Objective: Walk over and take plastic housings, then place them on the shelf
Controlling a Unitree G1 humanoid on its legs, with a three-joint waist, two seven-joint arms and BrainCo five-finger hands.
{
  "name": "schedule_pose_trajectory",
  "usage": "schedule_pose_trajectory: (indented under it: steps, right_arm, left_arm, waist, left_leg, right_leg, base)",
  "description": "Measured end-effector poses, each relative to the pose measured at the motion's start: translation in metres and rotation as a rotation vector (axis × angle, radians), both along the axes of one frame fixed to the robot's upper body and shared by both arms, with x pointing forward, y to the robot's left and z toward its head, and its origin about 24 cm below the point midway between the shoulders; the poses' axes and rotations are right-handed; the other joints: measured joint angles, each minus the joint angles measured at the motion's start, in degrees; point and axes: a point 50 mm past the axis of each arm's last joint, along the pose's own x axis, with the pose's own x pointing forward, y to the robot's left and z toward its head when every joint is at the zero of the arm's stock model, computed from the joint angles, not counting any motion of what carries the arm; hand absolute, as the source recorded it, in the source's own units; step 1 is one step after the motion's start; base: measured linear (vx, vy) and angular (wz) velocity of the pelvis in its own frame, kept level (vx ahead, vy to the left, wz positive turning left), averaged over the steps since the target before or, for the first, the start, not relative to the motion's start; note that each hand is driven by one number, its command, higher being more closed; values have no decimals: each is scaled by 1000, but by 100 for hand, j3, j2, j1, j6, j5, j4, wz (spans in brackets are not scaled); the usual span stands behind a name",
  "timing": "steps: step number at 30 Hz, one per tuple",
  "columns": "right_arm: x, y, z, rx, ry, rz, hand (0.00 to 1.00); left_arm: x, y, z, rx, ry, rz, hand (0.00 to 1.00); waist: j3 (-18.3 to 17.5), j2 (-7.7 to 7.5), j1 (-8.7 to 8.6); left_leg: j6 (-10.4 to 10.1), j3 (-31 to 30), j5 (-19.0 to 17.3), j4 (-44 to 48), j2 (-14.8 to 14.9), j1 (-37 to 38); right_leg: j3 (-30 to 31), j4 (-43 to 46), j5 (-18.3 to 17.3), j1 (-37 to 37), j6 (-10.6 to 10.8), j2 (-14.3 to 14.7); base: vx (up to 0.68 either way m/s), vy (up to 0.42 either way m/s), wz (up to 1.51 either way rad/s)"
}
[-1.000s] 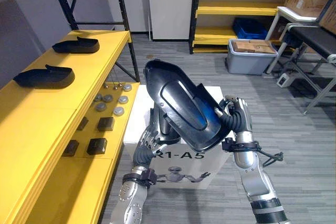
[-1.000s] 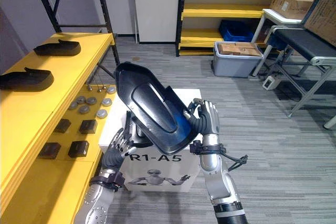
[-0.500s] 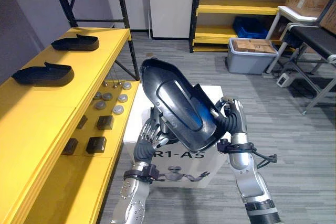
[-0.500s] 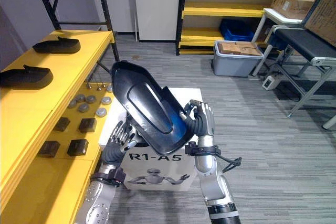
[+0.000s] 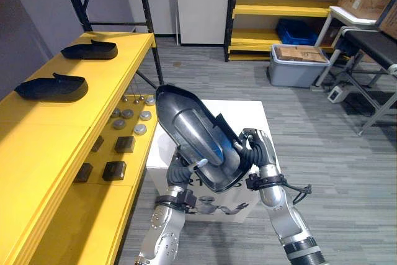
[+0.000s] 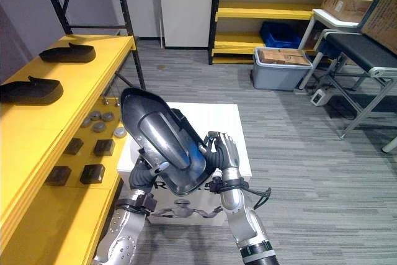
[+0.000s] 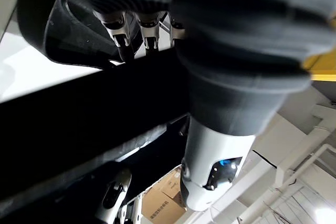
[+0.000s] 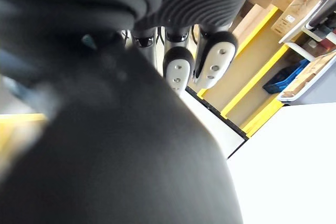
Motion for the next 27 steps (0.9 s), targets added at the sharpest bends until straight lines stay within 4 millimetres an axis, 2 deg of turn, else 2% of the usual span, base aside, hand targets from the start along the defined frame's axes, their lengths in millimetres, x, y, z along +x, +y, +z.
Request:
schedule_pose_trajectory:
  steps: [4, 8, 9, 15, 19, 22, 25, 27]
  right_arm:
    - [-1, 1, 0, 2, -4, 4, 100]
    - [-3, 6, -1, 21, -11, 16, 100]
    - [-4, 9, -1, 31, -12, 22, 0]
    - [-11, 24, 3, 160, 5, 113, 0]
    - [-15, 26, 1, 288, 60, 175, 0]
    - [-15, 24, 0, 413, 109, 223, 0]
    - [-19, 14, 1, 531, 137, 249, 0]
    - [-21, -1, 7, 601, 114, 245, 0]
  left_arm:
    - [0, -5, -10, 24, 59, 3, 100]
    - [5, -1, -14, 53, 88, 38, 100]
    - [6, 1, -15, 62, 98, 54, 100]
    - [6, 4, -17, 99, 105, 69, 100]
    - [8, 9, -15, 171, 81, 85, 100]
    - [10, 13, -11, 222, 49, 107, 100]
    - [12, 17, -4, 267, 4, 123, 100]
    - [14, 17, 3, 267, -25, 129, 100]
  waist:
    - [-1, 0, -1]
    - [-2, -1, -8]
    - [-2, -1, -10]
    - [-7, -9, -8]
    - [-10, -14, -24]
    - [-12, -17, -30]
    - [-12, -17, -11]
    - [-12, -17, -1]
  left_leg:
    - [-2, 2, 1, 2, 12, -7]
    - [-3, 18, 1, 2, 22, -4]
    - [-3, 21, 1, 2, 26, -4]
    - [-6, 40, 0, 3, 36, 0]
    - [-6, 56, -1, 3, 18, 14]
    - [-6, 56, -1, 2, 13, 34]
    - [-6, 53, -1, 2, 9, 64]
    - [-6, 46, -1, 1, 4, 69]
  right_leg:
    - [7, -1, 4, -2, -6, 12]
    - [24, -1, 7, -3, -11, 24]
    - [27, -1, 9, -4, -14, 29]
    - [46, -1, 11, -7, -17, 42]
    - [55, 4, 11, -8, -17, 50]
    - [55, 15, 10, 1, -17, 52]
    - [50, 15, 10, 26, -15, 51]
    - [43, 22, 8, 31, -14, 46]
  base:
    - [0, 0, 0]
    - [0, 0, 0]
    - [0, 0, 0]
    - [0, 0, 0]
    - [0, 0, 0]
    - [0, 0, 0]
    - [0, 0, 0]
    - [0, 0, 0]
